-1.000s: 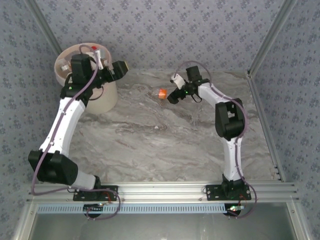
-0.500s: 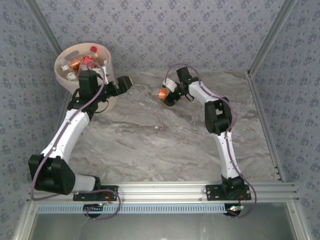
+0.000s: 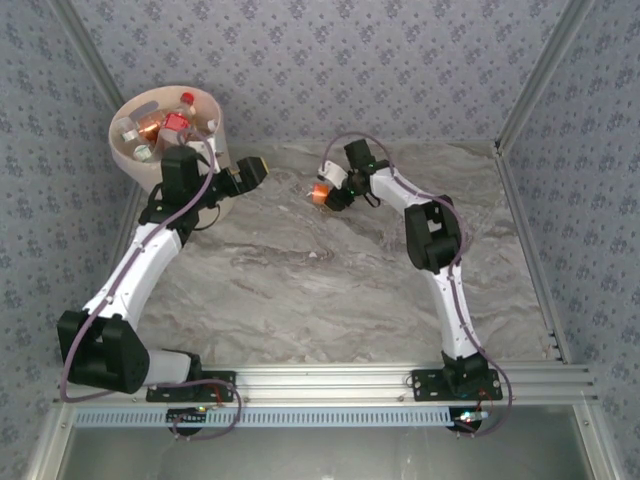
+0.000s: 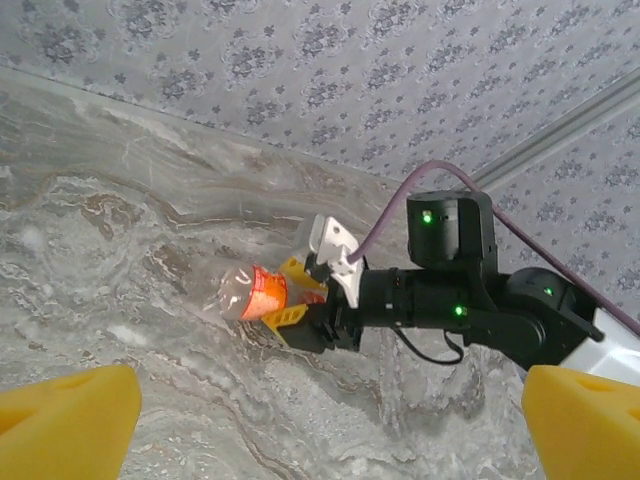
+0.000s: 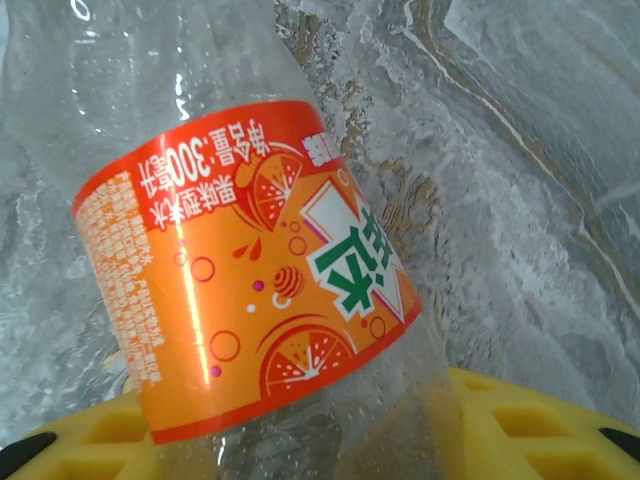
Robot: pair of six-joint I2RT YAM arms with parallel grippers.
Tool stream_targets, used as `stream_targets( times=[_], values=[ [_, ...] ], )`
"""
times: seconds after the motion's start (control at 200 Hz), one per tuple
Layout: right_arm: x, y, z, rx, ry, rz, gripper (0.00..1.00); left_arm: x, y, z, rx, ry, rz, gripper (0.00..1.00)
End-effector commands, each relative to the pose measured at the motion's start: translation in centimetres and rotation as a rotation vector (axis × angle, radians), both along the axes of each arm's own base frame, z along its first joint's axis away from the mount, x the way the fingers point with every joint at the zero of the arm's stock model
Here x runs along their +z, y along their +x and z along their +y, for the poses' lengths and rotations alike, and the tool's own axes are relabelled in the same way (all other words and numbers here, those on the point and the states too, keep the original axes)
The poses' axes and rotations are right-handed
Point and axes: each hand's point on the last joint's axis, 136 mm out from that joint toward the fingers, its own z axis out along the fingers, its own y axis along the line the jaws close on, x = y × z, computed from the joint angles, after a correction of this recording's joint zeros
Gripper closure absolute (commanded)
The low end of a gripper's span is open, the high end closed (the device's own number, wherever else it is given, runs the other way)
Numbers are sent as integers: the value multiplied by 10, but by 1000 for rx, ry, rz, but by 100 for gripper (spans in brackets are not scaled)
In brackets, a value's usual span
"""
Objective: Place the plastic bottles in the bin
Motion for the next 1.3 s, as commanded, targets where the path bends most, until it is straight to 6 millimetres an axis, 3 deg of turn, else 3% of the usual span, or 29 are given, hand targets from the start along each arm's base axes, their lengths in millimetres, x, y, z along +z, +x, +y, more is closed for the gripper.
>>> stream_targets(
  times=[0.0,0.15,0.38,0.41,0.56,0.675,0.769,0.919,1.144,1.219,1.294],
  values=[
    [63,-2,3,-61,102,-144,54,-1,0,-11,-21,-6,-9,2],
    [98,-30,-5,-164,229,-145,55,-15,1,-23,-22,8,15,2],
    [145,-77,-9,-330,569,-52,58,-21,-3,-66,-113,-39,-41,2],
    [139,-89,-9,-346,608,-12,58,-23,-5,-73,-135,-39,-41,2],
    [156,-121,2,-360,790,65,58,-21,-17,-114,-299,-83,-75,2],
    [161,-142,9,-335,828,97,57,-27,-22,-139,-385,-103,-64,2],
    [162,-158,11,-323,842,128,57,-42,-14,-141,-326,-70,-40,2],
    [166,-170,8,-340,853,110,57,-65,4,-121,-143,-7,4,2],
    [173,-186,28,-236,859,125,55,-52,-15,-168,-394,-109,-15,2],
    [176,-185,29,-239,873,123,54,-50,-16,-171,-412,-125,-27,5],
    [179,-185,30,-240,887,127,54,-50,-15,-169,-400,-116,-35,15]
  ],
)
